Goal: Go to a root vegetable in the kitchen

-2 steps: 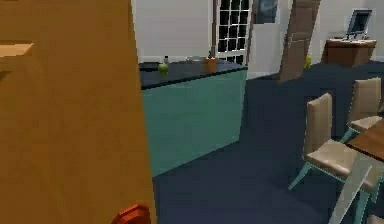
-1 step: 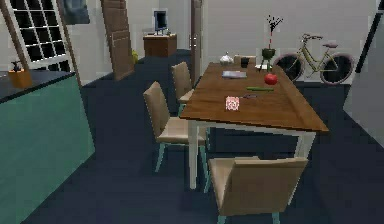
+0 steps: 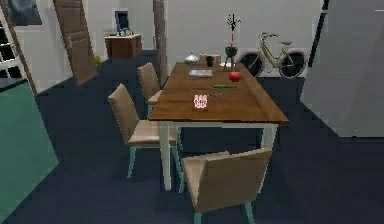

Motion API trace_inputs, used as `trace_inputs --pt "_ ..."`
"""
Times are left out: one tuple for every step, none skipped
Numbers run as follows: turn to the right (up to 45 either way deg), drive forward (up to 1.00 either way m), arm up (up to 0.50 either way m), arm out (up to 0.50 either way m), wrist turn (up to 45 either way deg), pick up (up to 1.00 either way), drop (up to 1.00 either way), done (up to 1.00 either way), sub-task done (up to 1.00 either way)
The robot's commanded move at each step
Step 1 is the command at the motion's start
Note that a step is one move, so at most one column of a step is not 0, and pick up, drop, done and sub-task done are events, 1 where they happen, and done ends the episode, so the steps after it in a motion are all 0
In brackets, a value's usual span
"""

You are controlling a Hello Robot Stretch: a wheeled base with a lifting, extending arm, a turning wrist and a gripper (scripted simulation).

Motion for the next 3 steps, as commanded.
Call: trace_inputs --pt "0.0 0.15 0.00 0.00 0.0 0.00 0.00 0.00 0.00" --pt "-39.0 0.00 0.00 0.00 0.0 0.00 0.00 0.00 0.00" --pt "0.0 0.40 0.00 0.00 0.0 0.00 0.00 0.00 0.00"
